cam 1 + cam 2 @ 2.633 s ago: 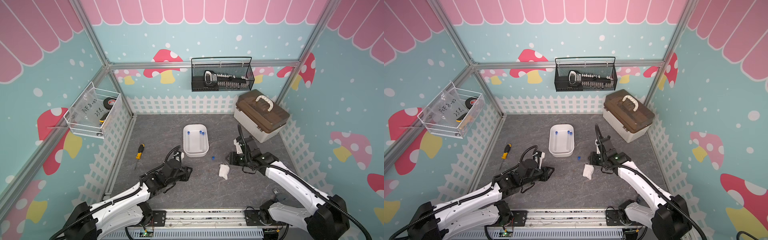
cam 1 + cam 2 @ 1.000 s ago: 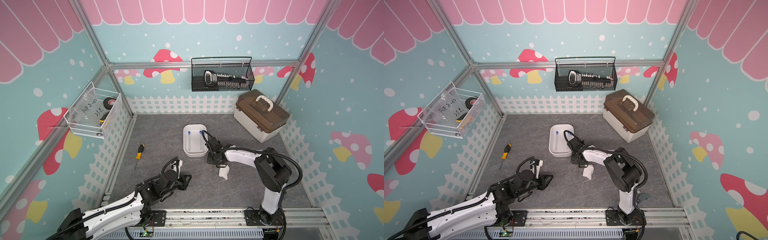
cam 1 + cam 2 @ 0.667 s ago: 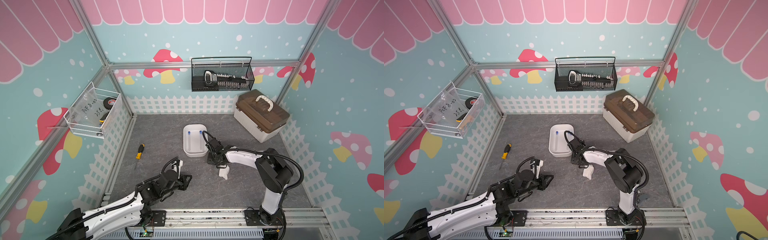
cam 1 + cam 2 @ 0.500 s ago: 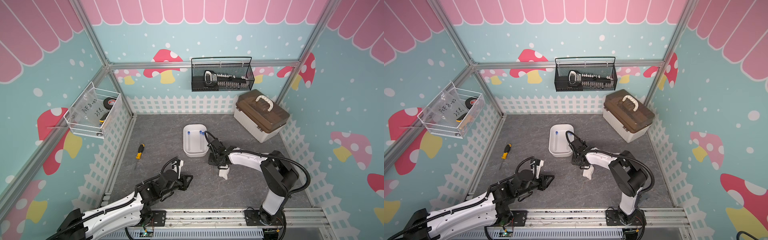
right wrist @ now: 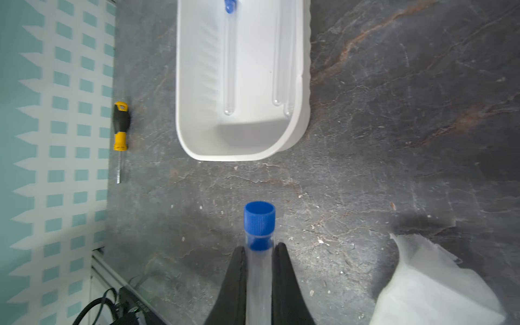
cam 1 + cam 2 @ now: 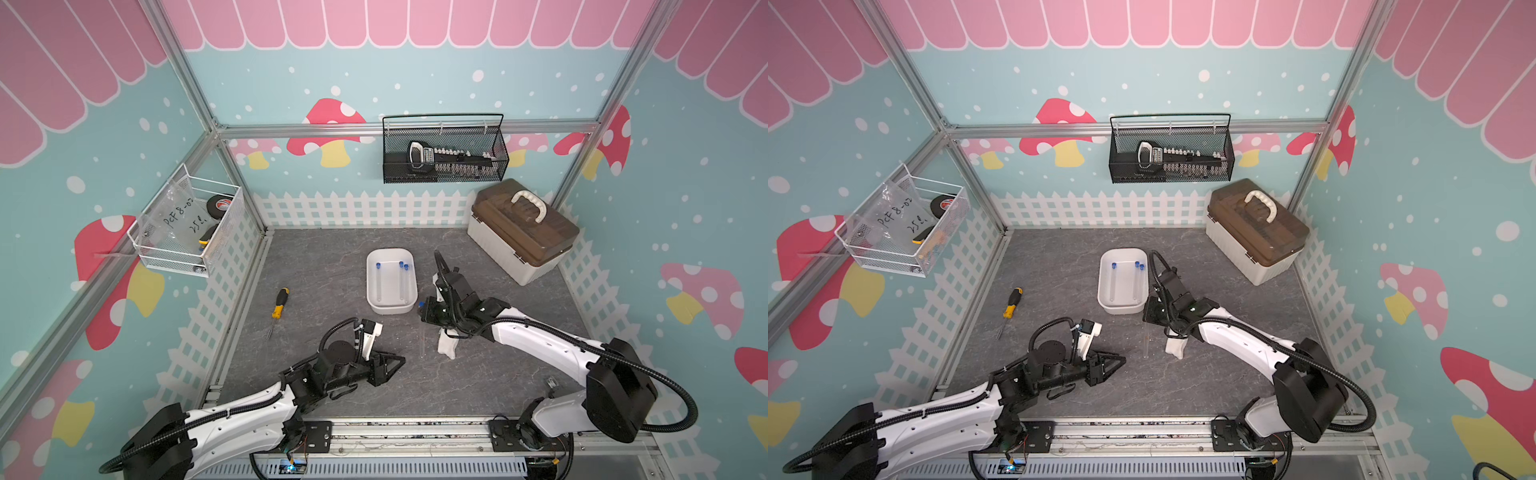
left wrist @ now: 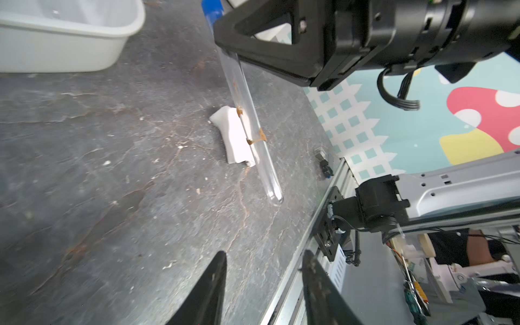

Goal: Wipe the exteriors of test tubes
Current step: Pick up the test tube at the center of the board.

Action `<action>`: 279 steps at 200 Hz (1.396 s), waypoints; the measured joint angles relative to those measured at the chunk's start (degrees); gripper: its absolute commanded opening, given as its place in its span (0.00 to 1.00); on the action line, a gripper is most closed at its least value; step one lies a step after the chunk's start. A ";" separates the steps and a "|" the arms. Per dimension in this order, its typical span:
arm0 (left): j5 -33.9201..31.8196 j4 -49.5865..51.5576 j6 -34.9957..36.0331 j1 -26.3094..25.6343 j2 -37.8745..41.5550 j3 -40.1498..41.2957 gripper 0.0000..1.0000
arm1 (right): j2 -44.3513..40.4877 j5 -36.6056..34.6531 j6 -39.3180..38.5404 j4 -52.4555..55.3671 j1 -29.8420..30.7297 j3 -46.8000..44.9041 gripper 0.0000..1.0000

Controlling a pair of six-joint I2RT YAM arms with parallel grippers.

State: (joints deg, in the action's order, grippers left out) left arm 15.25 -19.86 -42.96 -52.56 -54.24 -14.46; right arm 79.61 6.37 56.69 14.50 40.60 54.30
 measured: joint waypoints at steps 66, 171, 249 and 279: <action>6.49 -15.58 -1.86 0.00 -14.03 -3.23 0.45 | -4.37 5.27 2.51 -5.64 -0.02 -0.92 0.08; 4.04 -18.51 -1.90 -0.04 -15.85 -5.42 0.23 | -4.92 7.54 4.28 -9.29 -0.07 -2.60 0.08; -2.16 -14.99 -3.34 0.02 -13.51 -4.00 0.05 | -6.45 7.45 3.39 -12.41 -0.28 -3.58 0.11; -3.37 -14.14 -3.15 -0.09 -12.41 -3.89 0.04 | -6.45 8.11 3.80 -12.94 -0.37 -3.65 0.28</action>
State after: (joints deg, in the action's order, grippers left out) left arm 11.88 -34.00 -46.11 -52.64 -66.65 -18.35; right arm 73.17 14.48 60.49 1.56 40.23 50.65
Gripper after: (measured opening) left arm 0.150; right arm 0.214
